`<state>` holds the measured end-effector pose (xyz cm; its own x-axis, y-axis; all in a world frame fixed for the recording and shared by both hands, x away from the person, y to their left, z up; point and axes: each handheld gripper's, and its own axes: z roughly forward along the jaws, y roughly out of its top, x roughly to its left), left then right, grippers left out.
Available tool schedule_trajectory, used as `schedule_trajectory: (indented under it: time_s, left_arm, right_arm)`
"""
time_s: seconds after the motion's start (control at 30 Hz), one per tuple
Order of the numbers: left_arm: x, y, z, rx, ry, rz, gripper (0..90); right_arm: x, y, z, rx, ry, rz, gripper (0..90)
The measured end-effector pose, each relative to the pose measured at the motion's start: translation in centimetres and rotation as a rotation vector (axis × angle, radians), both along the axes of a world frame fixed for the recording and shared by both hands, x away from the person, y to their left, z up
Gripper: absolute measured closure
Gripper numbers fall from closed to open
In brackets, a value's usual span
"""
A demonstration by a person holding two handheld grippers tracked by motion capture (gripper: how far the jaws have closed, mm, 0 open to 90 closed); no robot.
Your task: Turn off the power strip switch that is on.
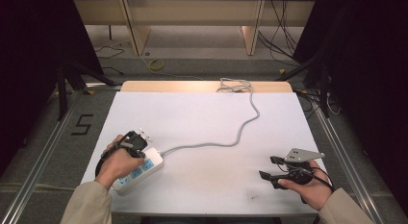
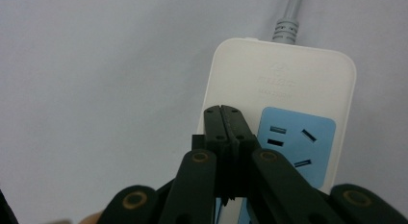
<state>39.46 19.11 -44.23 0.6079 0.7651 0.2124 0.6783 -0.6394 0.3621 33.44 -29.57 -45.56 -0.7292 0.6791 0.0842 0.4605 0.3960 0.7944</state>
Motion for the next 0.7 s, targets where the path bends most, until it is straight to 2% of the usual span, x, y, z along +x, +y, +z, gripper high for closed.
schedule_trajectory:
  time_s: [0.13, 0.7]
  left_arm:
    - [0.01, -0.12, 0.01, 0.011, 0.0, -0.005, 90.0]
    - [0.03, -0.11, 0.02, 0.009, 0.001, -0.007, 90.0]
  right_arm:
    - [0.0, -0.03, 0.0, 0.001, 0.0, -0.001, 27.0]
    - [0.01, -0.03, 0.0, 0.004, 0.0, -0.003, 27.1]
